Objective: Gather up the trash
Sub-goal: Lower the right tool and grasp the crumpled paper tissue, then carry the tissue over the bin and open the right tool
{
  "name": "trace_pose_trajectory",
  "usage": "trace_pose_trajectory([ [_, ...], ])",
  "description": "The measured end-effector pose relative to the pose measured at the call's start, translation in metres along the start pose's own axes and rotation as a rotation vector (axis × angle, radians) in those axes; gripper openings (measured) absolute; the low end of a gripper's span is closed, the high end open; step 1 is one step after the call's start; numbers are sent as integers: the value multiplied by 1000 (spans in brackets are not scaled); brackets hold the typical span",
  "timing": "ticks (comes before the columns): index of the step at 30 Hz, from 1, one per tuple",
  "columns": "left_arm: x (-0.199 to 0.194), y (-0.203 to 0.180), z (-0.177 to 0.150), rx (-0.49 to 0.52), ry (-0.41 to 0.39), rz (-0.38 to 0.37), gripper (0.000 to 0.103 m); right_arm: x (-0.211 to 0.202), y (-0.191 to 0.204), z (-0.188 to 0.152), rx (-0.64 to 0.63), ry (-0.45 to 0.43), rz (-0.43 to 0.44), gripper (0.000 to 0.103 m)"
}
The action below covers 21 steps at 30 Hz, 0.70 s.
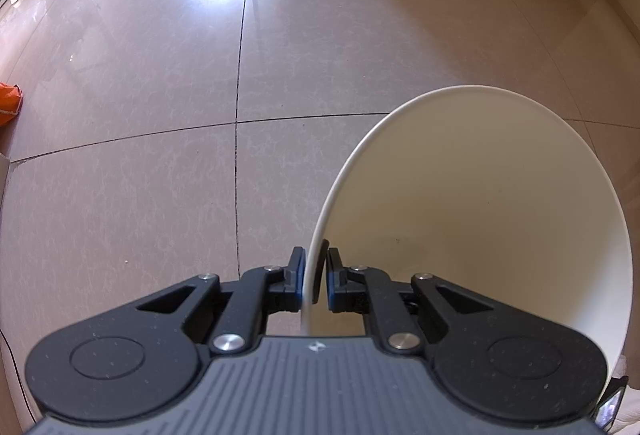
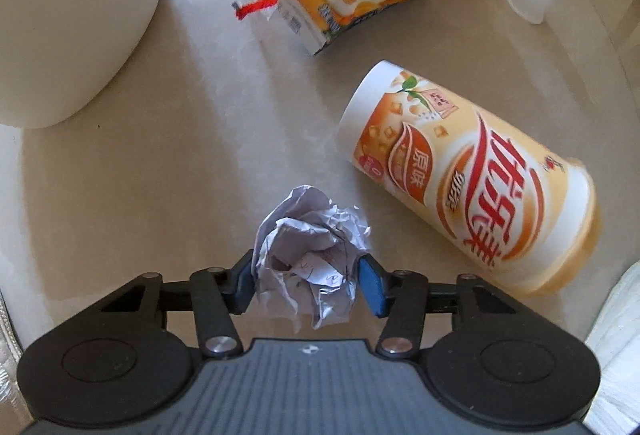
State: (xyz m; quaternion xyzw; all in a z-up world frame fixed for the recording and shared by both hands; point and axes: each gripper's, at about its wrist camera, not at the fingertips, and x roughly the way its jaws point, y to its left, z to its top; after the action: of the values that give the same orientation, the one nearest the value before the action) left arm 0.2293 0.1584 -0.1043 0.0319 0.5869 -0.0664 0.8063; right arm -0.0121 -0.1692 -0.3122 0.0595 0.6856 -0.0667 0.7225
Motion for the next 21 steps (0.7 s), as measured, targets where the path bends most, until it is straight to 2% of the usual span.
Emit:
trace_pose_trajectory([
  [4,0,-1,0,2,1,3,8,-23,6,5,-45,2,8,58],
  [9,0,-2,-1,4,-1,6,8,-68,15,16,-120,-36,18,58],
  [15,0,-1,0,1,-1,7,8,-144,30,34,-214,-81,60,58],
  [21,-1,-2,-1,1,-2,10,9,-230,55,63,-323,-190,126,58],
])
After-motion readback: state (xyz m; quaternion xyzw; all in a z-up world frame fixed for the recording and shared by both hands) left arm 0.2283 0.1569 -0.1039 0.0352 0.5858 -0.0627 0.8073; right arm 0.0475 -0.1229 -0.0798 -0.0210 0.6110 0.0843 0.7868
